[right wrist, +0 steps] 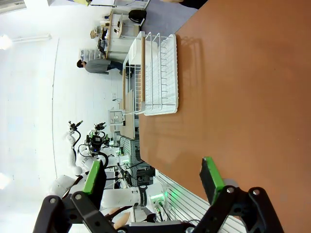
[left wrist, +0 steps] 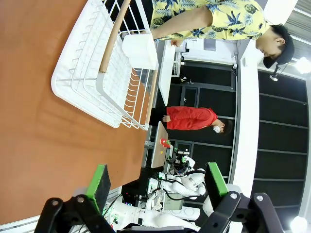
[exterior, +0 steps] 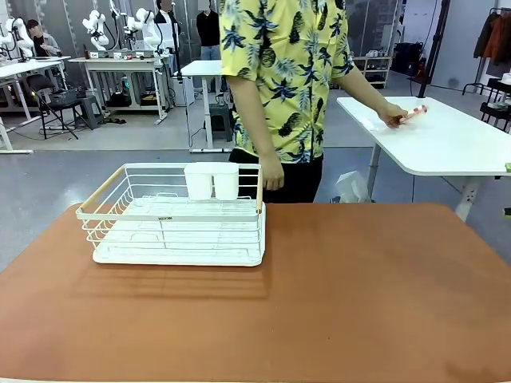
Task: Clean the table.
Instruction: Pick up the Lint Roller when the human hands it over.
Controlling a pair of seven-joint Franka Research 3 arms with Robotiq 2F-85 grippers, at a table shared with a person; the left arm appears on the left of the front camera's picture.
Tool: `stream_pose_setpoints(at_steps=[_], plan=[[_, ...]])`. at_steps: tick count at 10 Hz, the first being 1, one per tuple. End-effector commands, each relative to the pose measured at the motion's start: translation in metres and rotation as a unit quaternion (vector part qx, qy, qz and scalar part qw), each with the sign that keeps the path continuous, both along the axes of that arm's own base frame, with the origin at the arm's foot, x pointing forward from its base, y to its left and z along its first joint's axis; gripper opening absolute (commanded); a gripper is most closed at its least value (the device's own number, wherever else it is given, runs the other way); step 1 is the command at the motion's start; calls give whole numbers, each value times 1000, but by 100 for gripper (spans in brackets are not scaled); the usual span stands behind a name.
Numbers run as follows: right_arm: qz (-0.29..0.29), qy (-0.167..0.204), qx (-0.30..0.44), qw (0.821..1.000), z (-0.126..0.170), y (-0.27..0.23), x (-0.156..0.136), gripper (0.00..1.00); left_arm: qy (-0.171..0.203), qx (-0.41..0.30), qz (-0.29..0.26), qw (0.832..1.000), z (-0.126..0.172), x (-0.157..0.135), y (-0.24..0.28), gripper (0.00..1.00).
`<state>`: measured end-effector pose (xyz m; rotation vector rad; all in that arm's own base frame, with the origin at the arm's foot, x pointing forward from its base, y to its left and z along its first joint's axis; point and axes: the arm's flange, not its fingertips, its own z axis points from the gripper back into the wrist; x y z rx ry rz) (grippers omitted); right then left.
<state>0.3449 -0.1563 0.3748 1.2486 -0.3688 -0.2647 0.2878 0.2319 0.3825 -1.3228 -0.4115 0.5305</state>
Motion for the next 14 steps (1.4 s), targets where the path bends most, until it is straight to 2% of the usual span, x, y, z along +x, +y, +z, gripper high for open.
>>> stream_pose_setpoints(at_steps=[1,14], plan=[[1,-3,4,1000,2,1,0,100,-6,-4,-4,1000,0,-4,1,100],[1,-3,4,1000,2,1,0,100,-6,-4,-4,1000,0,-4,1,100]])
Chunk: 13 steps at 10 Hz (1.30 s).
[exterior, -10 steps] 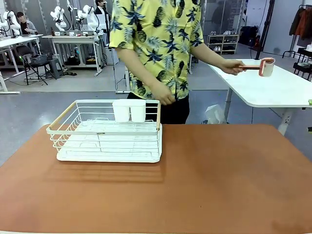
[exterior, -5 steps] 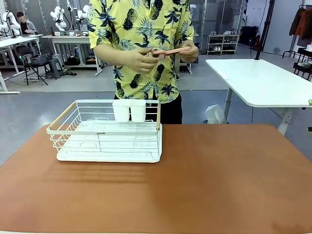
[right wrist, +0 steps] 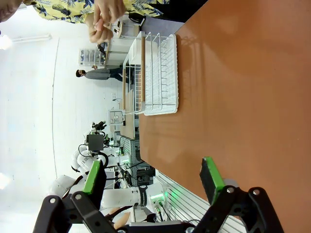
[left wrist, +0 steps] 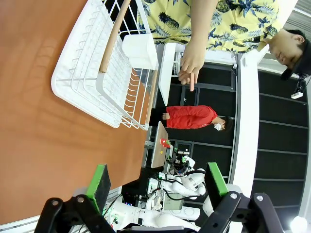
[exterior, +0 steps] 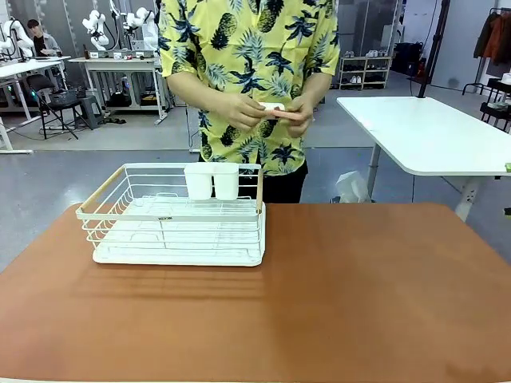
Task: Clean the table.
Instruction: Pick up the Lint Roller when the human hands it over.
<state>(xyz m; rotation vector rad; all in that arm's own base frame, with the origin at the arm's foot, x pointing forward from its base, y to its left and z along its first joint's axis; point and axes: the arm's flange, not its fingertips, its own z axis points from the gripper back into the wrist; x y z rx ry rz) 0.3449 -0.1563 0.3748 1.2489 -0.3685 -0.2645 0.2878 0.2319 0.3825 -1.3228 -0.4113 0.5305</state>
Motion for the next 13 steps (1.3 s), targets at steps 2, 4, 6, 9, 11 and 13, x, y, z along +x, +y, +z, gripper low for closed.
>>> stream_pose_setpoints(at_steps=[2,4,6,9,11,13], plan=[[1,-3,4,1000,2,1,0,100,-6,-4,-4,1000,0,-4,1,100],[1,-3,4,1000,2,1,0,100,-6,-4,-4,1000,0,-4,1,100],[1,-3,4,1000,2,1,0,100,-6,-4,-4,1000,0,-4,1,100],[1,-3,4,1000,2,1,0,100,-6,-4,-4,1000,0,-4,1,100],[1,-3,4,1000,2,1,0,100,-6,-4,-4,1000,0,-4,1,100],[1,-3,4,1000,2,1,0,100,-6,-4,-4,1000,0,-4,1,100]])
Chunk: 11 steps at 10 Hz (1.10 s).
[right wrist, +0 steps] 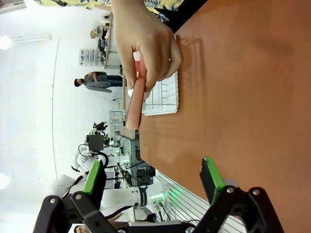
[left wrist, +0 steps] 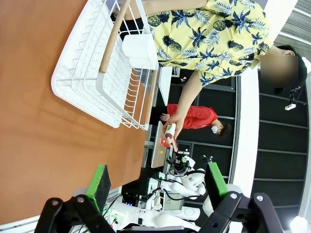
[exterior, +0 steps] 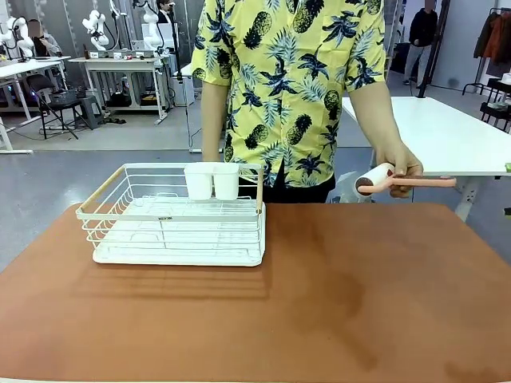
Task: Clean the table.
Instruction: Pick up the Lint Roller when the human hands it over.
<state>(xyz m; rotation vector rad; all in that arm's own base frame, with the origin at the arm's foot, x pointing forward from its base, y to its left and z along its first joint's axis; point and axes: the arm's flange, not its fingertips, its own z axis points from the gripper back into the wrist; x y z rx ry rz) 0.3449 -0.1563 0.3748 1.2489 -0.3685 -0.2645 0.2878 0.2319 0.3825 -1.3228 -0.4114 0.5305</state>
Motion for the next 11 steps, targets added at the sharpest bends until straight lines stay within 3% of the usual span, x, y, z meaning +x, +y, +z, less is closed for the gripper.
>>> stream_pose_setpoints(at_steps=[1,2,5,7,11], plan=[[1,-3,4,1000,2,1,0,100,-6,-4,-4,1000,0,-4,1,100],[0,0,0,1000,0,0,0,100,-6,-4,-4,1000,0,-4,1,100],[-54,56,-23,997,54,51,-10,100,-6,-4,-4,1000,0,-4,1,100],[-97,96,-38,990,74,90,6,100,-6,-4,-4,1000,0,-4,1,100],[-105,129,-60,984,67,136,34,100,-6,-4,-4,1000,0,-4,1,100]])
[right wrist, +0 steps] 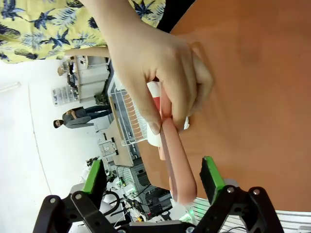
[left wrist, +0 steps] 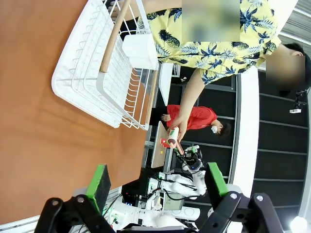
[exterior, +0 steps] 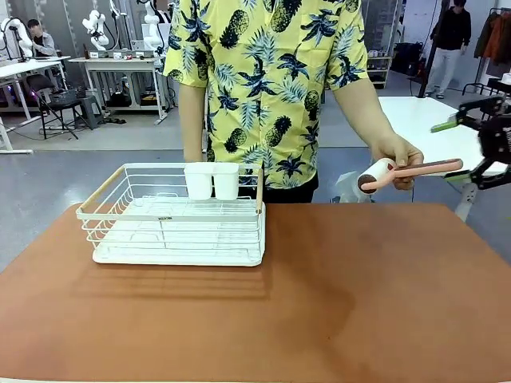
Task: Clean the table.
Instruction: Pick up the Lint Roller when the human hands it over.
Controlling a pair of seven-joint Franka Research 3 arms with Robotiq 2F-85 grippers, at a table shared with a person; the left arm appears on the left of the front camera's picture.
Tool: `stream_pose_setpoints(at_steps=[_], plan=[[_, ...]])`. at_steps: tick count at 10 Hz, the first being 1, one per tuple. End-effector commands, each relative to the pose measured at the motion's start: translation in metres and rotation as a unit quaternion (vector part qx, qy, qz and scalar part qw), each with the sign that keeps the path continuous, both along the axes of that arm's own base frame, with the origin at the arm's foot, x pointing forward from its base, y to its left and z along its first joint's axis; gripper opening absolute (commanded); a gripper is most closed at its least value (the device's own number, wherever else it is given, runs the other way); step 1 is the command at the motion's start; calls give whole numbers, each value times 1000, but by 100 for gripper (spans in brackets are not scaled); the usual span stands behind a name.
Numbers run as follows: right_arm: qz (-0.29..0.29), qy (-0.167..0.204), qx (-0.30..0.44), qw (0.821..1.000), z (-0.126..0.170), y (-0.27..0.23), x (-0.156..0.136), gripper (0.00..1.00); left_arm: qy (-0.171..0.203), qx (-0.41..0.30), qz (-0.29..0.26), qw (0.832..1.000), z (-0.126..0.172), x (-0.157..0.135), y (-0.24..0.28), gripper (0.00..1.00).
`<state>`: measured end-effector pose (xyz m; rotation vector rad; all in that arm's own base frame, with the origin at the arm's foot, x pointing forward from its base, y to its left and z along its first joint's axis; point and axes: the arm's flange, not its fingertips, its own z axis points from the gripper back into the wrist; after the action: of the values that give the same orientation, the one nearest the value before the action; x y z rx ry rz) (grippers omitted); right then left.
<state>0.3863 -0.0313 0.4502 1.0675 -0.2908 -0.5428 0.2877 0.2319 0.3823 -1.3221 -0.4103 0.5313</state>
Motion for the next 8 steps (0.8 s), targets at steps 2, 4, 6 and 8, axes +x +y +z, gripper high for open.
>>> stream_pose_setpoints(at_steps=[2,4,6,8], plan=[[-14,10,-15,1000,-12,20,-4,100,-7,-4,-4,1000,0,-4,1,100],[-7,10,-25,1000,-19,24,-4,100,-7,-4,-4,1000,0,-4,1,100],[-4,6,-22,1000,-22,22,-6,100,-7,-4,-4,1000,0,-4,1,100],[-2,-7,-24,1000,-20,19,-8,85,-7,-4,-4,1000,0,-4,1,100]])
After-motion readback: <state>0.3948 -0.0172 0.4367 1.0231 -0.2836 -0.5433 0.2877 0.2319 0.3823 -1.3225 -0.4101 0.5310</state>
